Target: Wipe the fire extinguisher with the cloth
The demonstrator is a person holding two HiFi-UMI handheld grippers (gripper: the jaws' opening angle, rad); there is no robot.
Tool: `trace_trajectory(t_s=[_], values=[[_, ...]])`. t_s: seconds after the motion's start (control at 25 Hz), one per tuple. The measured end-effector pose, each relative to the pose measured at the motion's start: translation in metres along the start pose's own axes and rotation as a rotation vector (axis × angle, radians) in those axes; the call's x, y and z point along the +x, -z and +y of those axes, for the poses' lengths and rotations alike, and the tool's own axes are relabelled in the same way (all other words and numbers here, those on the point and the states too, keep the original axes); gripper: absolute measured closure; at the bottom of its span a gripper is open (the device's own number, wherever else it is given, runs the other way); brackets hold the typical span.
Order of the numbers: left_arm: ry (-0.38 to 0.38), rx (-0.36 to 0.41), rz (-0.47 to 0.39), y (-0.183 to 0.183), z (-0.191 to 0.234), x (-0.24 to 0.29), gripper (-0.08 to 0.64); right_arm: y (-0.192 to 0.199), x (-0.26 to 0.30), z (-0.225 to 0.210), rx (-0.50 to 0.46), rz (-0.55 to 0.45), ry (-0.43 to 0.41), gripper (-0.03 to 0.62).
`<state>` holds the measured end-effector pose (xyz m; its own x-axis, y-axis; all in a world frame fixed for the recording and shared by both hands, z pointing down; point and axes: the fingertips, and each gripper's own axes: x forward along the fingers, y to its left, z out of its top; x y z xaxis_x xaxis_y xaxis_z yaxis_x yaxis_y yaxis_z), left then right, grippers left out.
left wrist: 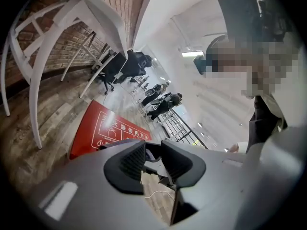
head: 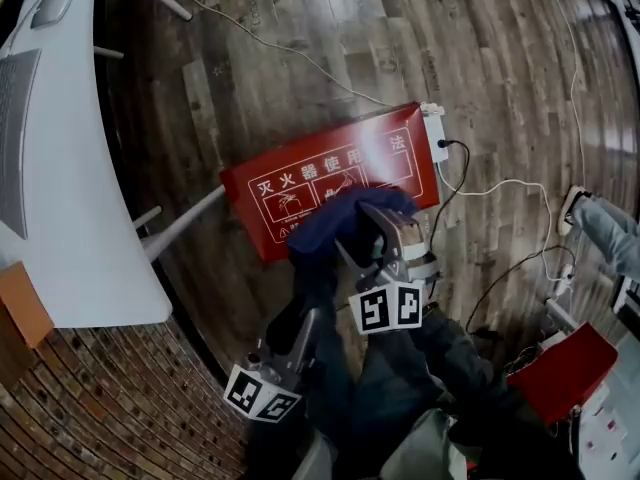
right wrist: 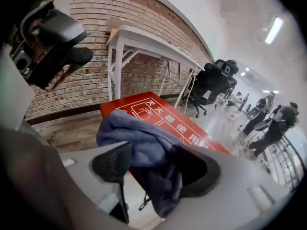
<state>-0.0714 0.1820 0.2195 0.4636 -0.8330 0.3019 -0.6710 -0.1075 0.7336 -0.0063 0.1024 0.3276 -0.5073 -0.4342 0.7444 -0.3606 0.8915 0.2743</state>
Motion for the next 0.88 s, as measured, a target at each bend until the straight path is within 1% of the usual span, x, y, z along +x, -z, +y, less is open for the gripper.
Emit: trace_trajectory(t_s=[0.12, 0.28, 0.32, 0.4, 0.44, 0.48, 0.52, 0.56, 0.6, 0.68, 0.76, 0.88], values=[[0.017, -0.006, -0.001, 0.01, 0.004, 0.006, 0.468, -0.014, 0.006, -0.007, 0.004, -0.005, -0.023, 0.308], [0.01, -0.017, 0.018, 0.023, 0.007, 0.011, 0.479, -0.015, 0.021, -0.003, 0.06, -0.012, -0.135, 0.291], [0.006, -0.021, 0.02, 0.025, 0.008, 0.013, 0.479, -0.016, 0.023, -0.002, 0.059, -0.031, -0.153, 0.291], [-0.007, -0.026, 0.018, 0.031, 0.008, 0.018, 0.486, -0.019, 0.025, 0.0, 0.02, -0.072, -0.174, 0.302], [-0.014, -0.028, 0.017, 0.034, 0.008, 0.021, 0.489, -0.021, 0.026, 0.001, -0.013, -0.088, -0.176, 0.336], [-0.023, -0.031, 0.017, 0.037, 0.007, 0.024, 0.489, -0.023, 0.027, 0.003, -0.048, -0.1, -0.172, 0.452], [-0.03, -0.035, 0.018, 0.041, 0.005, 0.027, 0.49, -0.024, 0.027, 0.003, -0.076, -0.11, -0.167, 0.48], [-0.037, -0.039, 0.02, 0.045, 0.002, 0.03, 0.492, -0.023, 0.026, 0.003, -0.083, -0.122, -0.168, 0.486], [-0.042, -0.043, 0.025, 0.051, -0.001, 0.034, 0.494, -0.021, 0.024, 0.0, -0.063, -0.132, -0.171, 0.489], [-0.048, -0.049, 0.041, 0.062, -0.01, 0.042, 0.497, -0.006, 0.017, -0.017, 0.01, -0.137, -0.152, 0.491], [-0.048, -0.056, 0.061, 0.074, -0.018, 0.051, 0.503, 0.023, 0.003, -0.048, 0.071, -0.117, -0.081, 0.494], [-0.033, -0.069, 0.081, 0.096, -0.028, 0.068, 0.517, 0.084, -0.024, -0.104, 0.15, -0.051, 0.039, 0.494]])
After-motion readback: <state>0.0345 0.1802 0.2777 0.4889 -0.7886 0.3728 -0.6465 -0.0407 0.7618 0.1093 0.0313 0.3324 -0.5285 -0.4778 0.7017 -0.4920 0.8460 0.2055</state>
